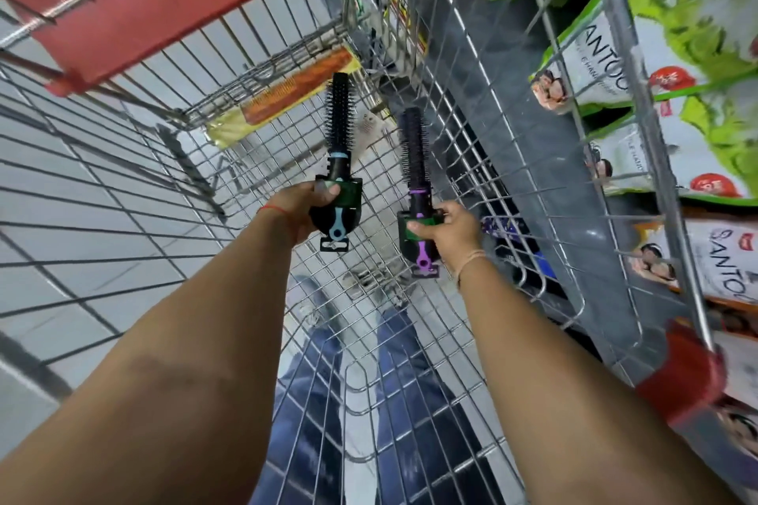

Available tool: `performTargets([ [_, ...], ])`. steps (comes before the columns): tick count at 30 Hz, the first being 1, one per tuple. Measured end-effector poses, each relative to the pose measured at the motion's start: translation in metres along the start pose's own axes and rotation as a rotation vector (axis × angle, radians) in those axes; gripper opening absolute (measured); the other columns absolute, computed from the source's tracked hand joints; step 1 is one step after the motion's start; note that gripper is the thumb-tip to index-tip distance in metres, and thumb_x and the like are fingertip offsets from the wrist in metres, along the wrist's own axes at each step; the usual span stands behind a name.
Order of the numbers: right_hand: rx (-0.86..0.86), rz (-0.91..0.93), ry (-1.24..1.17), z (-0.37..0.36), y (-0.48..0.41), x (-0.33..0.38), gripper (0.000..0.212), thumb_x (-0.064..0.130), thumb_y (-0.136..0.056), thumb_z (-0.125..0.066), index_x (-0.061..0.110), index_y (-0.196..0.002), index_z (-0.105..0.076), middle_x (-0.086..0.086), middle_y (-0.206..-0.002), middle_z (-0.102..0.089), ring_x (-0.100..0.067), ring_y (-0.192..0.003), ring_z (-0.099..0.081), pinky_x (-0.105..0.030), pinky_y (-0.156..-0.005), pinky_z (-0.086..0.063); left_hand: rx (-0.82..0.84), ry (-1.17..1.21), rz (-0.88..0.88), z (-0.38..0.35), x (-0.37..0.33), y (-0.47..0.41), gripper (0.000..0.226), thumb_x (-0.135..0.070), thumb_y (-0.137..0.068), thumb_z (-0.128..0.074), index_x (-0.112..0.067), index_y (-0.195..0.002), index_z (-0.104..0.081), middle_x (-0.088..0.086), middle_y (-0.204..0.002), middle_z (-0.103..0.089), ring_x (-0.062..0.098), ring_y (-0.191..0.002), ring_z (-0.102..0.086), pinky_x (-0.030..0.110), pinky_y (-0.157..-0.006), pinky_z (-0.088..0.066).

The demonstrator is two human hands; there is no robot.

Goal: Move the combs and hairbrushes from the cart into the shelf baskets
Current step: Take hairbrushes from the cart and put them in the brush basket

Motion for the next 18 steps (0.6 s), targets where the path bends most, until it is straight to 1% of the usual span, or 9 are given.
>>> performTargets([
  [2,-0.032,0.030,-0.116,0.005,0.012,0.007,0.025,-0.001,-0.071,-0.073,0.012,-0.077,-0.053,-0.015,-0.109,-0.064,-0.030,-0.092,-0.062,-0.026,-0.063,-0.050,0.108,-0.014,-0.054,-0.009,-0.012,0.014,0.008,-0.003,-0.091,-0.046,-0.002,-0.088,-0.053,0.003,-0.069,-0.071,0.013,-0.060,-0.072,0.024,-0.062,-0.059],
  [5,-0.054,0.119,-0.292,0.009,0.038,0.023,0.036,-0.010,-0.068,-0.072,0.016,-0.070,-0.048,-0.013,-0.100,-0.062,-0.024,-0.087,-0.059,-0.020,-0.058,-0.047,0.258,-0.019,-0.122,-0.025,-0.035,0.041,0.015,-0.006,-0.081,-0.051,-0.004,-0.096,-0.055,0.001,-0.073,-0.074,0.014,-0.068,-0.073,0.025,-0.064,-0.060],
  [7,-0.089,0.187,-0.357,0.016,0.058,0.035,0.039,-0.012,-0.065,-0.074,0.017,-0.069,-0.048,-0.014,-0.097,-0.061,-0.023,-0.089,-0.058,-0.028,-0.068,-0.052,0.314,-0.065,-0.170,-0.037,-0.054,0.064,0.016,0.000,-0.089,-0.045,-0.010,-0.092,-0.057,-0.004,-0.065,-0.076,0.010,-0.062,-0.073,0.022,-0.060,-0.060],
  [9,-0.152,0.265,-0.413,0.032,0.089,0.053,0.040,-0.011,-0.062,-0.076,0.018,-0.068,-0.049,-0.015,-0.096,-0.061,-0.023,-0.090,-0.058,-0.038,-0.081,-0.052,0.359,-0.141,-0.224,-0.054,-0.073,0.094,0.034,0.002,-0.093,-0.037,-0.016,-0.084,-0.065,-0.007,-0.060,-0.075,0.007,-0.057,-0.073,0.021,-0.055,-0.059],
  [11,-0.230,0.360,-0.437,0.053,0.131,0.074,0.040,-0.008,-0.062,-0.078,0.019,-0.067,-0.049,-0.015,-0.094,-0.060,-0.024,-0.089,-0.058,-0.043,-0.084,-0.051,0.453,-0.201,-0.284,-0.075,-0.092,0.128,0.026,0.001,-0.089,-0.046,-0.015,-0.096,-0.066,-0.007,-0.071,-0.078,0.007,-0.065,-0.074,0.027,-0.060,-0.061],
  [12,-0.270,0.407,-0.474,0.067,0.154,0.085,0.038,-0.008,-0.063,-0.077,0.017,-0.068,-0.049,-0.014,-0.089,-0.059,-0.022,-0.084,-0.059,-0.036,-0.078,-0.054,0.503,-0.234,-0.315,-0.089,-0.104,0.150,0.024,0.000,-0.086,-0.050,-0.010,-0.105,-0.060,-0.006,-0.076,-0.078,0.009,-0.068,-0.074,0.029,-0.061,-0.060],
  [14,-0.346,0.501,-0.566,0.099,0.207,0.103,0.035,-0.015,-0.068,-0.070,0.012,-0.069,-0.048,-0.004,-0.072,-0.053,-0.007,-0.060,-0.060,-0.010,-0.051,-0.049,0.580,-0.323,-0.371,-0.120,-0.123,0.197,0.020,0.001,-0.090,-0.042,-0.006,-0.098,-0.058,-0.003,-0.068,-0.077,0.010,-0.061,-0.074,0.027,-0.054,-0.059],
  [16,-0.401,0.591,-0.603,0.132,0.257,0.117,0.039,-0.017,-0.068,-0.069,0.013,-0.064,-0.046,0.003,-0.065,-0.049,0.009,-0.037,-0.052,-0.005,-0.036,-0.040,0.673,-0.391,-0.435,-0.160,-0.143,0.251,0.037,0.004,-0.095,-0.030,-0.006,-0.083,-0.064,0.000,-0.058,-0.075,0.011,-0.053,-0.072,0.025,-0.046,-0.058],
  [18,-0.513,0.661,-0.617,0.177,0.306,0.125,0.038,-0.014,-0.066,-0.072,0.016,-0.064,-0.048,0.003,-0.065,-0.054,0.012,-0.036,-0.052,-0.009,-0.040,-0.045,0.765,-0.458,-0.517,-0.208,-0.163,0.308,0.038,0.005,-0.096,-0.030,-0.008,-0.082,-0.063,-0.001,-0.056,-0.075,0.009,-0.052,-0.072,0.024,-0.049,-0.059],
])
Point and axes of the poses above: each hand's wrist, its own y-axis away from the middle knuckle, its own z-axis out of the back of the hand, x = y × z, the point moved 10 cm from there along -y, towards the middle knuckle
